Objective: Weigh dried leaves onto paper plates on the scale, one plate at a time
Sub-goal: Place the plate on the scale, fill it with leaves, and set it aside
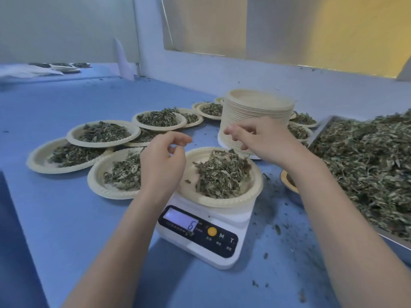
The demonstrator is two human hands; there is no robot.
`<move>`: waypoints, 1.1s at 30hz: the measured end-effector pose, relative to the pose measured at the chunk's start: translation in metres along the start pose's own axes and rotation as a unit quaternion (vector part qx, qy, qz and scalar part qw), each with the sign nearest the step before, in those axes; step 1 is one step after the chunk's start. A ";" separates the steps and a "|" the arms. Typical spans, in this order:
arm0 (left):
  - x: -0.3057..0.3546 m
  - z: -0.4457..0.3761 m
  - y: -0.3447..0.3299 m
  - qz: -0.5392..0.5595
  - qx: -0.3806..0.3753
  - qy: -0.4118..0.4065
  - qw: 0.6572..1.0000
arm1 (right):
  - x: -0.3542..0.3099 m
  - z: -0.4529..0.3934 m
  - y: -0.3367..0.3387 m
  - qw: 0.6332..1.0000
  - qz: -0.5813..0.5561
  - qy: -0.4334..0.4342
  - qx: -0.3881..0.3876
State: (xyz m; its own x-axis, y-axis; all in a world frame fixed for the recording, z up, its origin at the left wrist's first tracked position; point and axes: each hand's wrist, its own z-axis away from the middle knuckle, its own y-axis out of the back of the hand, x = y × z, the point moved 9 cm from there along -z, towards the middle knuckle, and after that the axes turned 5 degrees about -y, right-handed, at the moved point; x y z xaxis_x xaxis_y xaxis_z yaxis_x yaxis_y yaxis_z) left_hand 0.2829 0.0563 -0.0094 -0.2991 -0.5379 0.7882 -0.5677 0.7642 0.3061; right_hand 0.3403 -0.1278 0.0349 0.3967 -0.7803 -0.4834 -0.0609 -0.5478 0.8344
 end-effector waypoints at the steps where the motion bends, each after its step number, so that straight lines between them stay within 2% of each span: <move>1: -0.003 0.001 0.002 0.005 -0.002 0.002 1.000 | -0.002 0.001 0.001 1.000 -0.003 0.002 -0.001; 12: -0.008 0.008 -0.002 -0.010 -0.032 0.002 0.999 | -0.005 0.010 -0.002 0.999 -0.011 -0.009 -0.046; 23: -0.009 0.008 -0.001 -0.010 -0.029 -0.001 1.000 | -0.004 0.014 -0.005 0.997 -0.006 -0.008 -0.080; 30: -0.009 0.008 -0.001 -0.016 -0.030 -0.001 0.999 | -0.018 0.018 -0.042 0.987 0.075 0.020 -0.143; 33: -0.008 0.007 -0.001 -0.019 -0.031 -0.003 0.999 | -0.027 0.016 -0.041 0.988 0.093 0.056 -0.113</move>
State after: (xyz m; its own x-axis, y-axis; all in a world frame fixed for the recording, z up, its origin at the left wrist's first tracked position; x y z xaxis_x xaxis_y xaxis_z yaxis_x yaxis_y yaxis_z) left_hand 0.2802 0.0576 -0.0203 -0.2828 -0.5691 0.7721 -0.5305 0.7635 0.3684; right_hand 0.3178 -0.0888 0.0094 0.4972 -0.8163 -0.2938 0.0582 -0.3065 0.9501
